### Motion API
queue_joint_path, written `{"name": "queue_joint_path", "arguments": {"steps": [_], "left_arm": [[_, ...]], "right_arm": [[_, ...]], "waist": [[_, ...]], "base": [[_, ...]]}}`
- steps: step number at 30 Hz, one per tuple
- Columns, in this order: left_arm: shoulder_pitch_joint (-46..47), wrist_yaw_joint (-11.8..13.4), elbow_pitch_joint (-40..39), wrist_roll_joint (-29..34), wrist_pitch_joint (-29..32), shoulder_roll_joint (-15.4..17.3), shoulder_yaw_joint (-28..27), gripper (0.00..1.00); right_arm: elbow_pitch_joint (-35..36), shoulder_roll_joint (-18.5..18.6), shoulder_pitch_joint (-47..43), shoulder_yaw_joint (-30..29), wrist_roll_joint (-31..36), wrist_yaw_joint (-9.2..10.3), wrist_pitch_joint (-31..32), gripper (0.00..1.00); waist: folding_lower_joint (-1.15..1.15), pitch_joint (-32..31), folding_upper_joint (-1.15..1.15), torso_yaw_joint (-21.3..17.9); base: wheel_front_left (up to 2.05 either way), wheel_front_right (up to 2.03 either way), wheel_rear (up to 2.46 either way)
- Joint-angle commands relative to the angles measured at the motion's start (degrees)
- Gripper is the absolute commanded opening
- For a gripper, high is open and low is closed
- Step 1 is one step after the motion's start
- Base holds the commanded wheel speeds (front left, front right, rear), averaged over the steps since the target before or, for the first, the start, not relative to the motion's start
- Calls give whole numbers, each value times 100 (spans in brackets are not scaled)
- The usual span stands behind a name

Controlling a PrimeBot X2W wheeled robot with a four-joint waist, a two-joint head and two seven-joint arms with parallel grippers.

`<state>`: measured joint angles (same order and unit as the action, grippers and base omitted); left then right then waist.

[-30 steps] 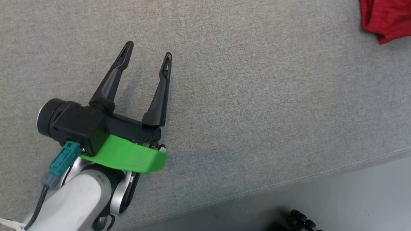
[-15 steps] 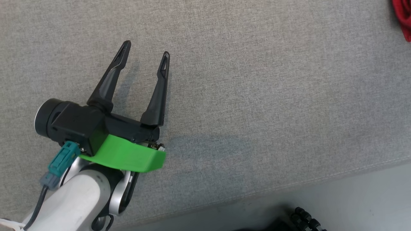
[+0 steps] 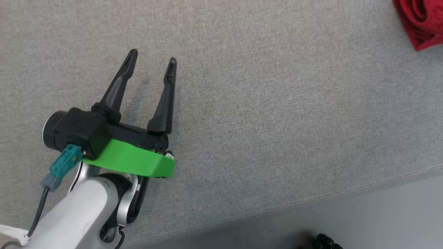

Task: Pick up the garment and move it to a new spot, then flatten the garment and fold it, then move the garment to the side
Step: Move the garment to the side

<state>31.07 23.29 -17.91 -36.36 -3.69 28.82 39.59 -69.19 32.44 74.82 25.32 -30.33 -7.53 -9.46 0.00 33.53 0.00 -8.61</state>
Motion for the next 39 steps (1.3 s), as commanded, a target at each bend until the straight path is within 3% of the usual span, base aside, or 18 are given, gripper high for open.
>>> {"name": "queue_joint_path", "arguments": {"steps": [1,12,23,27,39], "left_arm": [[-92,-72,111,-94,-91,-9,-56,100],[-532,-430,1336,-616,-765,-32,-439,100],[-1225,-684,2210,-971,-1055,48,-794,100],[-1509,-812,2437,-986,-1108,216,-915,100],[-2181,-703,2400,-1030,-1150,277,-1279,100]], "right_arm": [[111,-42,-159,13,-108,8,-70,100],[1205,-166,-1101,469,-608,8,-261,100],[1689,-372,-2088,522,-472,8,-446,100],[2006,-620,-2503,451,-276,8,-472,100],[2898,-1305,-3775,-350,524,8,-420,100]], "waist": [[0,-312,0,31],[0,-1435,0,302],[0,-2414,0,739],[0,-2724,0,854],[0,-3199,0,948]], "base": [[0,0,0],[0,0,0],[0,0,0],[0,0,0],[0,0,0]]}}
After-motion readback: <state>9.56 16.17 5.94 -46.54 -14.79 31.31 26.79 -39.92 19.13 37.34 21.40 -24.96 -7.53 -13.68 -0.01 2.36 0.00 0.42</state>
